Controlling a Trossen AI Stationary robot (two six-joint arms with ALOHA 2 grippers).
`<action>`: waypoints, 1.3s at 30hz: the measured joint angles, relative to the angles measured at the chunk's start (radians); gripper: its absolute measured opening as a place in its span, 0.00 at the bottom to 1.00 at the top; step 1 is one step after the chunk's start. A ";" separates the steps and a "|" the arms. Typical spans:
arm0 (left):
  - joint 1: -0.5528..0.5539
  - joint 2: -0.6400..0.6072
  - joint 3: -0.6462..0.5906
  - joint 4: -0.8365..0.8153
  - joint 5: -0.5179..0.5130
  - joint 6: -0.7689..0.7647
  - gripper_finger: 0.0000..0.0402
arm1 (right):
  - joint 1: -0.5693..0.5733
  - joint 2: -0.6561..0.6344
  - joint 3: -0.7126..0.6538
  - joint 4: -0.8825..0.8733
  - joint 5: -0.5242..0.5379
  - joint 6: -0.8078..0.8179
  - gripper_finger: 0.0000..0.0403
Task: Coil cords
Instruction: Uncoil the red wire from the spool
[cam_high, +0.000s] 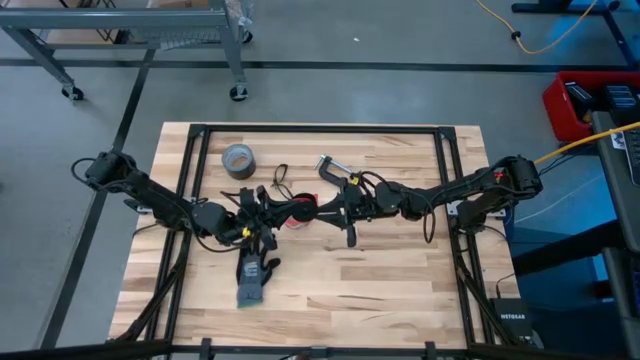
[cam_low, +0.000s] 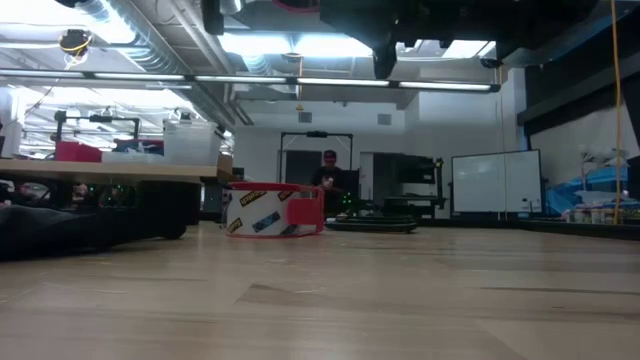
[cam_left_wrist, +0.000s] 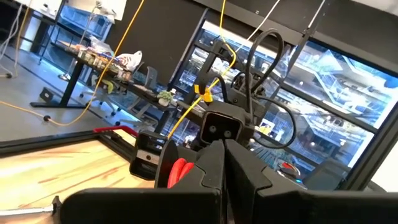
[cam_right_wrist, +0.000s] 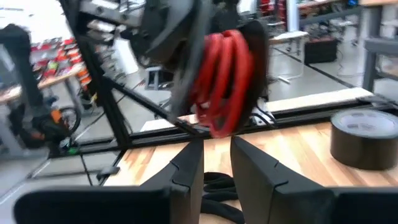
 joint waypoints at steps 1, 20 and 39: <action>0.000 0.000 0.000 0.000 0.000 0.004 0.00 | 0.000 0.000 0.000 0.000 -0.008 -0.012 0.21; -0.003 0.000 0.000 -0.008 0.026 0.002 0.00 | 0.000 0.000 0.000 0.000 0.056 0.015 0.55; -0.002 0.000 0.002 -0.034 0.078 -0.035 0.00 | 0.000 0.046 0.095 -0.078 0.045 0.016 0.55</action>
